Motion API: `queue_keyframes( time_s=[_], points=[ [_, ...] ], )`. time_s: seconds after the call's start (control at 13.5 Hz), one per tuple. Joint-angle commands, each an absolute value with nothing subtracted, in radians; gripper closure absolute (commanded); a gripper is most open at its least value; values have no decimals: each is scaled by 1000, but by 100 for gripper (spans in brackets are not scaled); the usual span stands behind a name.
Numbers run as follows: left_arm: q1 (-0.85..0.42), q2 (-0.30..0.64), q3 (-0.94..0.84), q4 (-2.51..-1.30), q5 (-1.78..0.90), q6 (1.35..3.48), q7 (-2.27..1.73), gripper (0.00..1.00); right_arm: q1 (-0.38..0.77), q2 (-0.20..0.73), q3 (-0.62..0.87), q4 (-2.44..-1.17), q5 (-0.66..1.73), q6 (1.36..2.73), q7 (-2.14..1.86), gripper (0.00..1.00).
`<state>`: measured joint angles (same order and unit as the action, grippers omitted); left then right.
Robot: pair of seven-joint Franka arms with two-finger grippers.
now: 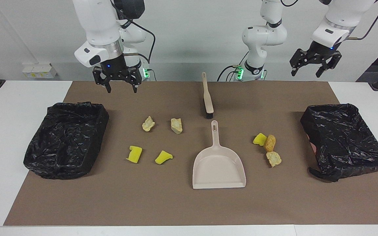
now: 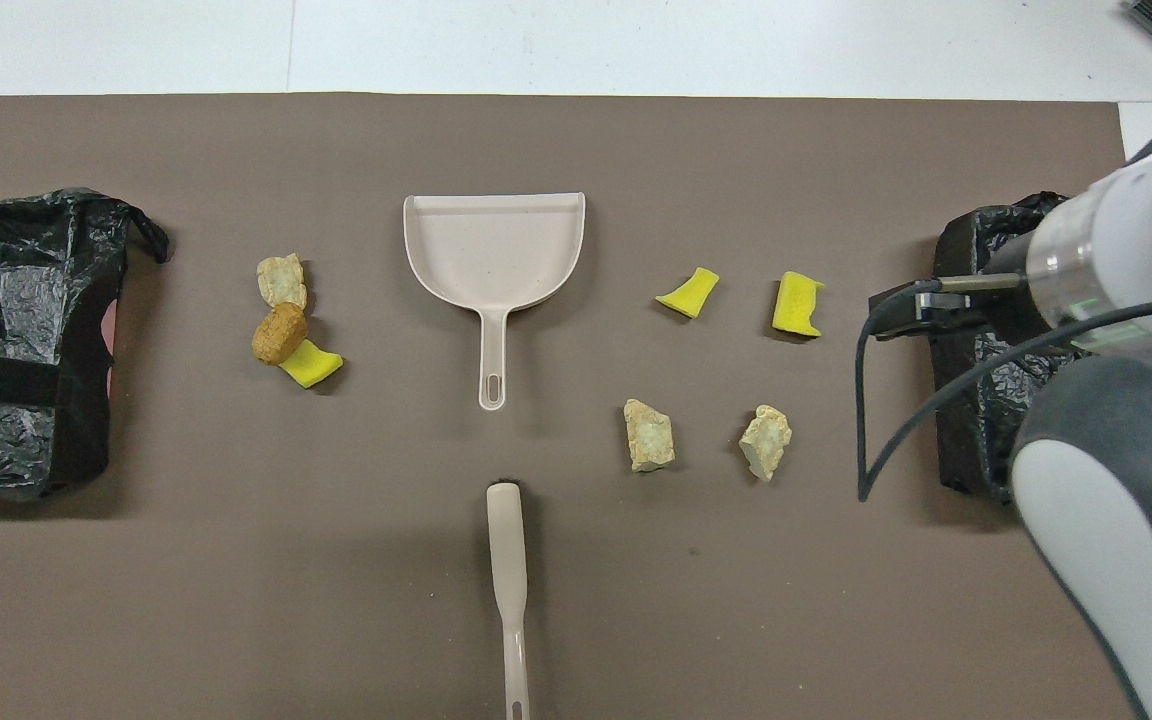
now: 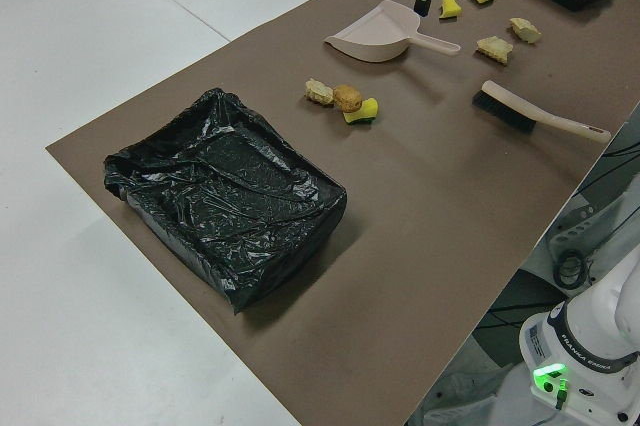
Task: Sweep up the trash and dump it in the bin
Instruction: 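Reach the right gripper to the beige dustpan handle and grasp it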
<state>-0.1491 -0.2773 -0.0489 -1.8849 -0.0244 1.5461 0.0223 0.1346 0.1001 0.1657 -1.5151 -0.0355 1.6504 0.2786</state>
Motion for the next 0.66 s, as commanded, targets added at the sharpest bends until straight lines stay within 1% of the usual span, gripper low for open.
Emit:
queue_keyframes(
  time_s=[0.0, 0.22, 0.37, 0.59],
  points=[
    [-254, -440, -40, -2133, -32, 1658, -50, 0, 207, 214, 167, -1424, -81, 1687, 362, 0],
    [-417, -457, -40, -2250, -47, 1724, -220, 0, 306, 339, 164, -1312, -98, 1707, 484, 0],
    [-515, -475, -40, -2331, -60, 1828, -364, 0, 345, 408, 167, -1244, -118, 1715, 509, 0],
    [-690, -453, -40, -2429, -66, 1984, -529, 0, 403, 474, 161, -1235, -120, 1778, 560, 0]
  ],
)
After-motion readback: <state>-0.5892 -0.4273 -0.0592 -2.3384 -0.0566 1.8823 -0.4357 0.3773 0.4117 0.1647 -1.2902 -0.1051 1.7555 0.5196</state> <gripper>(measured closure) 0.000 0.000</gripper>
